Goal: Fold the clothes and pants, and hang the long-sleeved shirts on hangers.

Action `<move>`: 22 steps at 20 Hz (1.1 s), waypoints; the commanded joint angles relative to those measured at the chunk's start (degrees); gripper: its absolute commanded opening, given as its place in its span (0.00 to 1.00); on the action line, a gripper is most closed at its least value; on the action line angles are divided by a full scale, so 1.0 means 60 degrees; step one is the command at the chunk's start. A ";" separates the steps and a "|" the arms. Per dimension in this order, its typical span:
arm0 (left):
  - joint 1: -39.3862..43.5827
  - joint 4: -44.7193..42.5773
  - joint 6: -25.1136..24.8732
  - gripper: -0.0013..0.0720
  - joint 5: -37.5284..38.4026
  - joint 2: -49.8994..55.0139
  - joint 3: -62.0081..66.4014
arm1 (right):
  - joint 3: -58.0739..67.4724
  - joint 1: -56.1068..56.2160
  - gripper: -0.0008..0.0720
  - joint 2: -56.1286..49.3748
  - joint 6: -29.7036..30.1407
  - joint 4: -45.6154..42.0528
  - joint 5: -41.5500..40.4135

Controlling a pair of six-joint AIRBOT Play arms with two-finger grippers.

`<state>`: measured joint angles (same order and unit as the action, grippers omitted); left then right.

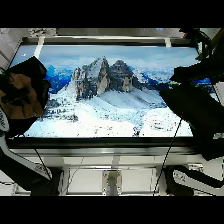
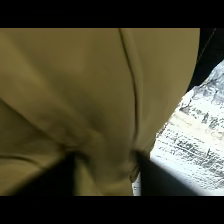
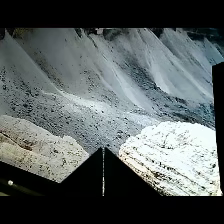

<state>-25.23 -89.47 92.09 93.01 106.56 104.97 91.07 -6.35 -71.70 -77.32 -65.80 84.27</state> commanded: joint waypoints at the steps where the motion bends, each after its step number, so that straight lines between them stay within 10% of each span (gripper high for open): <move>1: 0.0102 0.0616 -0.0754 0.03 0.0040 -0.0135 0.0007 | 0.0000 0.0000 0.03 -0.0011 -0.0015 -0.0011 -0.0044; 9: 0.1530 0.5275 -0.1432 0.03 -0.0685 -0.3676 0.0007 | 0.1388 -0.0022 0.03 0.0066 0.0335 -0.2171 0.2215; 14: 0.5497 0.5278 -0.1428 0.03 -0.0987 -0.4805 0.0004 | 0.1494 -0.0284 0.03 0.0495 0.0339 -0.2572 0.1497; 22: 1.2338 0.4375 -0.1785 0.04 -0.6022 -0.2637 -0.0004 | 0.1483 -0.0922 0.03 0.0448 0.0331 -0.2499 0.1198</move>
<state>36.75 -59.90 82.43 68.86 85.49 104.95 99.88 -10.92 -69.06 -75.31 -80.99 92.71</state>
